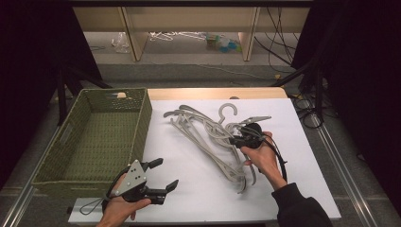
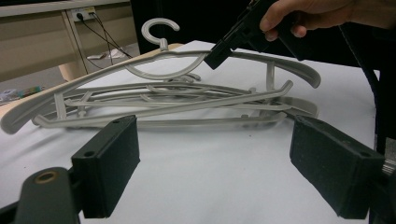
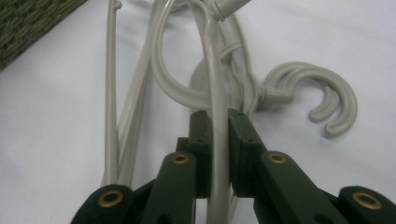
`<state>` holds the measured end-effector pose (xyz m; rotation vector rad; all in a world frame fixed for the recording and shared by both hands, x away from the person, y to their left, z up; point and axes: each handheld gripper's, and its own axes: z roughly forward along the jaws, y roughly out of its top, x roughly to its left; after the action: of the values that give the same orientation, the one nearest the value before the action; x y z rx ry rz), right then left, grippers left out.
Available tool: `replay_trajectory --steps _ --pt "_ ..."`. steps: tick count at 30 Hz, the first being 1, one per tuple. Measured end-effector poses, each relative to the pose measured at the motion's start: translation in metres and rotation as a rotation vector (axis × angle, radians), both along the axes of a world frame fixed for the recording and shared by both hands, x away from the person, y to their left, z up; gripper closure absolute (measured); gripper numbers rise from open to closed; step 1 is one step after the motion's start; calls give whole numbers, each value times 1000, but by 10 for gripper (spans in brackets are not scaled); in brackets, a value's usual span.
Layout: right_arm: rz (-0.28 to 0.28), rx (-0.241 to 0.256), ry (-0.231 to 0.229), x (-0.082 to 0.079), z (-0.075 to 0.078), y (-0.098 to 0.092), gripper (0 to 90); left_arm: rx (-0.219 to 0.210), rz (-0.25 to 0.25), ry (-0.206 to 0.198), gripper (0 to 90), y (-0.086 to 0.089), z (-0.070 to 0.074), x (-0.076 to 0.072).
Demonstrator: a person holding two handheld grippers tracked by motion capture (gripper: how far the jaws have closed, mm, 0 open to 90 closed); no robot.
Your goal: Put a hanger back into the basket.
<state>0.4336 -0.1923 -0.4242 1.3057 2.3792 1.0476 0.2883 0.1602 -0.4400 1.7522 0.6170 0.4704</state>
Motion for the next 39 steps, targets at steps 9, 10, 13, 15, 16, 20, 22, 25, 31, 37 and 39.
replay_trajectory --steps 9,10,13,15,16,20,22,25,31,37,39 --pt "194 -87 -32 -21 10 4 818 -16 5 6 158 0 0 0" --pt "191 -80 -37 -24 11 4 818 -16 5 6 158 0 0 0" --pt "245 -89 -53 -28 13 2 818 4 10 -6 158 2 1 0" --pt "258 -75 -62 -33 15 1 818 -1 18 0 159 3 2 0" --pt "276 -74 -74 -35 16 1 818 -15 24 10 159 4 2 1" --pt "346 -87 -85 -45 21 -4 818 0 21 18 161 2 4 3" --pt "369 -83 -108 -50 20 -5 819 -2 7 36 158 0 4 5" --pt "402 -86 -100 -58 18 -9 818 21 9 65 158 -4 5 8" --pt "453 -96 -94 -73 19 -18 819 2 5 101 160 -17 10 19" --pt "474 -79 -110 -83 16 -25 818 64 -42 101 161 -39 14 33" --pt "494 -76 -100 -85 17 -26 818 87 -59 114 192 -45 14 37"
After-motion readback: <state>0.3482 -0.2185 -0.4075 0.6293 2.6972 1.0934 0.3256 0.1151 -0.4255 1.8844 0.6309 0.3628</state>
